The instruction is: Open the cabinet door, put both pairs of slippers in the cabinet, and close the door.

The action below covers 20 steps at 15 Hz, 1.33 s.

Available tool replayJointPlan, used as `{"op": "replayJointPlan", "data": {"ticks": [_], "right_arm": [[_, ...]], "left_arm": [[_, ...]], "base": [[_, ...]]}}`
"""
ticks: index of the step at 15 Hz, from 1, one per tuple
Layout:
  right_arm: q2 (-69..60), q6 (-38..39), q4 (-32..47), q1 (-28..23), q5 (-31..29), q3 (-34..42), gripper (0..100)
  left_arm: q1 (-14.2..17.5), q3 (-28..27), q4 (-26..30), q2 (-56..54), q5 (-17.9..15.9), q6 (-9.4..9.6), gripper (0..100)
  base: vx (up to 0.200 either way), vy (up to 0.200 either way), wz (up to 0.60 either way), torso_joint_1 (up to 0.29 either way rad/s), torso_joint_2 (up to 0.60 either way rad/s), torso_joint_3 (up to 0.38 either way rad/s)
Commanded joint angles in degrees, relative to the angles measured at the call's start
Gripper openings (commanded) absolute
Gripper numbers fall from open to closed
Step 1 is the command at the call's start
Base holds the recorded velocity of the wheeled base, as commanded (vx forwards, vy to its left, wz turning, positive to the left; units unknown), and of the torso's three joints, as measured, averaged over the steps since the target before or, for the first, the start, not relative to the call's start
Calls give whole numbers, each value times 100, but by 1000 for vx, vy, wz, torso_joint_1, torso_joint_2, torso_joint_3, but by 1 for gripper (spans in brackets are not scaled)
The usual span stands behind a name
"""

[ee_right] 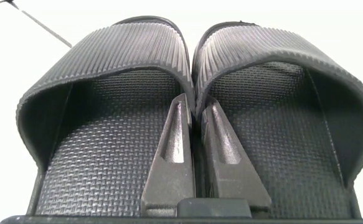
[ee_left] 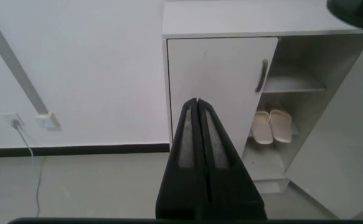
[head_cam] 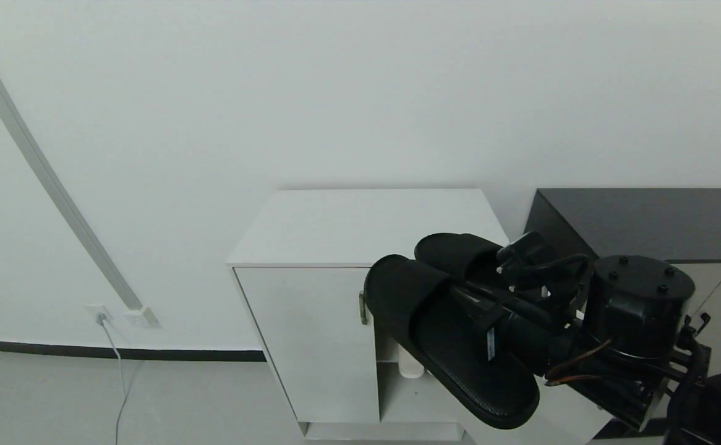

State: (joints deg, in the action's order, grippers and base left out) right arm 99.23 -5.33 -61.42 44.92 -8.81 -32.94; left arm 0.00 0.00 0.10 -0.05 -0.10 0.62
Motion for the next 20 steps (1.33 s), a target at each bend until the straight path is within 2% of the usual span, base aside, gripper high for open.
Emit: {"op": "replayJointPlan", "data": {"ticks": [1,20], "right_arm": [[-9,14,-11,8,11,-2,0],[-27,5,-37,-89,20,77,0]], "left_arm": [[0,0,-1,5,1,-1,0],[0,0,-1,5,1,-1,0]], "base": [[0,0,0,0,0,0],[0,0,-32,-14,31,17]]}}
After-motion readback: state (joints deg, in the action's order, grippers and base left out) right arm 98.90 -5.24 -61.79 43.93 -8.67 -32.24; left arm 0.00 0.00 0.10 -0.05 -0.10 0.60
